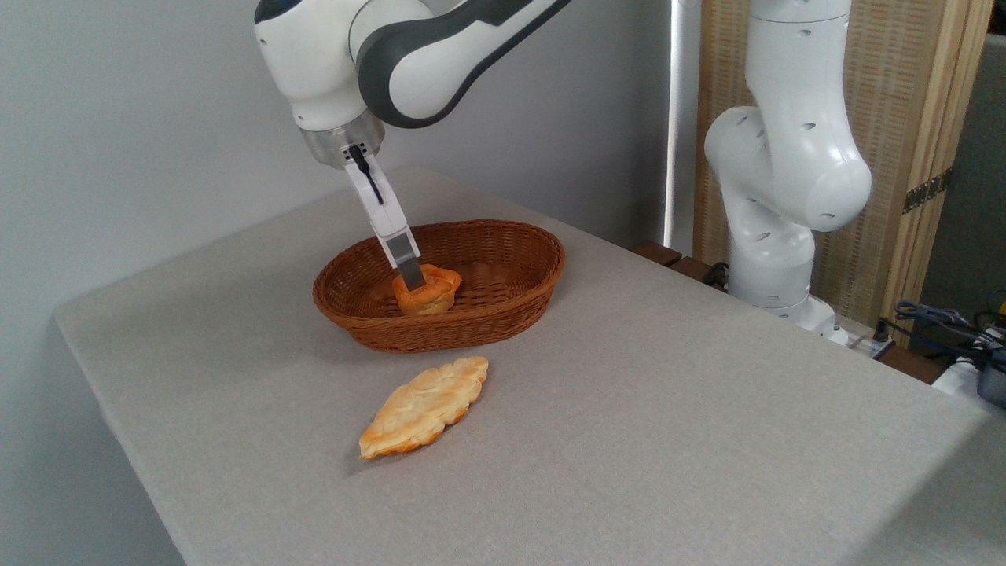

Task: Put bread into the basket
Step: 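Lower the roll into the basket, open the gripper and rise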

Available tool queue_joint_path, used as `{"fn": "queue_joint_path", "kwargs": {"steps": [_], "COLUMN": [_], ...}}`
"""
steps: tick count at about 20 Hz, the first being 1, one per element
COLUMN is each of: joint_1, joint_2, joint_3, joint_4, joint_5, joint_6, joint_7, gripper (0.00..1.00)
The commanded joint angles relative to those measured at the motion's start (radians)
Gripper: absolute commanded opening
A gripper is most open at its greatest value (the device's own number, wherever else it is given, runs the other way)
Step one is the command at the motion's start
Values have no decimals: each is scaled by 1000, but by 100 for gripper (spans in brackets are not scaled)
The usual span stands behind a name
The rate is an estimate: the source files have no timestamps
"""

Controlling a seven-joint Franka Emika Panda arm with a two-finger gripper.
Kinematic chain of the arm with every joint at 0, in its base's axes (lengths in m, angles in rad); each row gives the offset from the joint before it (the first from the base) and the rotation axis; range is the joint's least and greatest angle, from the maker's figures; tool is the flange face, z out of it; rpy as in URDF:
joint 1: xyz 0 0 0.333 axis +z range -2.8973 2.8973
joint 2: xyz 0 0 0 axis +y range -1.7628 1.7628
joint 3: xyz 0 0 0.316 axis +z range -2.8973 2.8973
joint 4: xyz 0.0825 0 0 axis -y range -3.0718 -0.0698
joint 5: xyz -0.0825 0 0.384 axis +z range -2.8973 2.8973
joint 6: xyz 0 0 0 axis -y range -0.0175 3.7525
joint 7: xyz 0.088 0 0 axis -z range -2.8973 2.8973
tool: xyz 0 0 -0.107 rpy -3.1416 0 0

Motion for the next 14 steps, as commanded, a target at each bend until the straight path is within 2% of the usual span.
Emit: {"fn": "queue_joint_path", "kwargs": {"steps": [1,5,7,10,13,14], "joint_1": [-4,20,25,27,37,40], "joint_2": [-1,-23,-34,-43,-44,-44], "joint_3": [10,37,77,132,158,181], "joint_4": [13,43,83,120,142,160], "joint_5": [-8,6,60,75,150,153], "joint_6": [-14,-15,-23,-24,-23,-23], "joint_7": [-1,5,6,3,0,2], "gripper": [100,100,100,100,100,100]}}
